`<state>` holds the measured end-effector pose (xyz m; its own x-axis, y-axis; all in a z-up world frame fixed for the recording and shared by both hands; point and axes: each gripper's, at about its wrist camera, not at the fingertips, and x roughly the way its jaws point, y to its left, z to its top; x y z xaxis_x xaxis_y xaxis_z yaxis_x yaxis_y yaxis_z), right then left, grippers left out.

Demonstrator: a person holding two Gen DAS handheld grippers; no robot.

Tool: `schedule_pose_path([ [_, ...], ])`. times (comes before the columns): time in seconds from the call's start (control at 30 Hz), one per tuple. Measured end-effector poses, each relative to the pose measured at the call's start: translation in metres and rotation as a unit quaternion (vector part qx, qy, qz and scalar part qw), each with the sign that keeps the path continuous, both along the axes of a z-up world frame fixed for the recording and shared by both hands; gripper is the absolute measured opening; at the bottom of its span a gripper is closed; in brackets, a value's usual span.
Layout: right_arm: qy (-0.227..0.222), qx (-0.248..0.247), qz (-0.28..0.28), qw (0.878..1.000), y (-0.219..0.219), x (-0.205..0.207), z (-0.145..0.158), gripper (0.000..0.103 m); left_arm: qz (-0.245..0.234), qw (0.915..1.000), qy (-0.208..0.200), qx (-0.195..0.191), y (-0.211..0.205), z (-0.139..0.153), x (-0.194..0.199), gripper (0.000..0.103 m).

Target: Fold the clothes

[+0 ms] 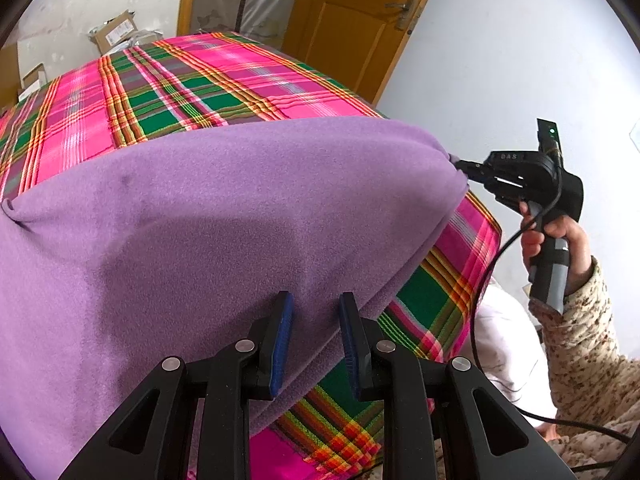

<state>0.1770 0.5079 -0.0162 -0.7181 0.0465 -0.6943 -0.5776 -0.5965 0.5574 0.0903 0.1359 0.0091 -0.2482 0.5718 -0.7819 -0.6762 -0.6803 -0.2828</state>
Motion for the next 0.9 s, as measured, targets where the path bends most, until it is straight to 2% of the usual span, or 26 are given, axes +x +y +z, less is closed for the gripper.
schedule_pose_path([
  [0.13,0.048,-0.008,-0.006,0.999,0.005,0.004,0.009,0.003,0.003,1.0000,-0.006,0.006,-0.002,0.000,0.000,0.024],
  [0.33,0.125,0.030,0.007,0.992,0.004,0.010,0.044,0.002,0.014,0.9997,-0.015,0.015,-0.004,0.002,-0.002,0.024],
  [0.47,0.117,0.015,0.007,0.993,0.010,0.015,0.031,0.002,0.014,0.9997,-0.016,0.013,-0.003,0.001,-0.001,0.024],
  [0.53,0.085,-0.037,-0.004,0.996,0.022,0.019,0.003,0.002,0.013,0.9997,-0.015,0.012,-0.003,0.001,-0.001,0.024],
  [0.6,0.072,-0.072,-0.017,0.995,0.031,0.027,-0.019,0.002,0.012,0.9998,-0.015,0.011,-0.003,0.001,-0.001,0.024],
  [0.67,0.055,-0.070,-0.028,0.996,0.034,0.035,-0.030,0.001,0.013,0.9997,-0.016,0.011,-0.002,0.000,-0.003,0.024],
  [0.77,0.041,-0.049,-0.052,0.997,0.040,0.048,-0.027,0.000,0.013,0.9997,-0.016,0.010,-0.001,0.000,-0.003,0.024],
  [0.9,0.074,-0.018,-0.023,0.997,0.040,0.034,-0.003,0.002,0.012,0.9998,-0.014,0.009,0.000,0.001,-0.002,0.024],
])
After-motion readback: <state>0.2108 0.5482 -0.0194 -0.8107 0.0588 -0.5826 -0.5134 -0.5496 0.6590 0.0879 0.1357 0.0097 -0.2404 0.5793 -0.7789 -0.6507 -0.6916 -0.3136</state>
